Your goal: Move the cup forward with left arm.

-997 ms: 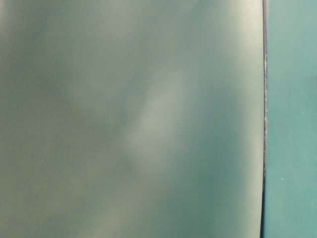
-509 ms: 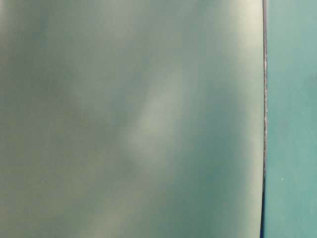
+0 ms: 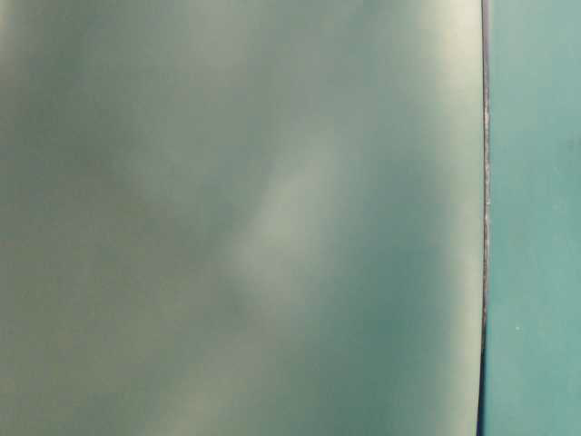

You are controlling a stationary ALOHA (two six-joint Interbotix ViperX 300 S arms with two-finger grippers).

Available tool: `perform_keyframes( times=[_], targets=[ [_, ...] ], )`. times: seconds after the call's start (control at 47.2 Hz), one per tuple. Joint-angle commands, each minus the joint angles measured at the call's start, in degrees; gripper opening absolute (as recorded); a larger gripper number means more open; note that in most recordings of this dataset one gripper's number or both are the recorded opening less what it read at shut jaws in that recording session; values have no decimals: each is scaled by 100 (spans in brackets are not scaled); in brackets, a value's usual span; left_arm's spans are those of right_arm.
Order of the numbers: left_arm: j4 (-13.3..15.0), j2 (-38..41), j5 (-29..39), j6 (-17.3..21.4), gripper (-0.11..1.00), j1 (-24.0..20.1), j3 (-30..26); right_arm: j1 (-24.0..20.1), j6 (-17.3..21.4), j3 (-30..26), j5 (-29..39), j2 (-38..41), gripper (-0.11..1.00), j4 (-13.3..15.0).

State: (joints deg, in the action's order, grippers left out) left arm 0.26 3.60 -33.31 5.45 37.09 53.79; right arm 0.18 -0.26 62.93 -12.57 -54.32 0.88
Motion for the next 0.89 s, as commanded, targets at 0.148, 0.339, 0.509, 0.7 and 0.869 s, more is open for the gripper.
perform_keyframes(
  times=[0.148,0.339,0.509,0.7,0.869],
  targets=[
    [9,-53,-35,0,65,26,-88,0,9,-185,18,0,0,9],
    [9,-53,-35,0,65,26,-97,0,9,-211,18,-26,0,9],
    [9,-53,-26,0,65,26,-79,0,35,-220,53,-79,0,9],
    [9,-53,-26,0,65,18,-70,0,35,-229,158,-123,0,9],
    [9,-53,-44,0,65,26,-79,0,35,-237,167,-123,0,9]
  ],
)
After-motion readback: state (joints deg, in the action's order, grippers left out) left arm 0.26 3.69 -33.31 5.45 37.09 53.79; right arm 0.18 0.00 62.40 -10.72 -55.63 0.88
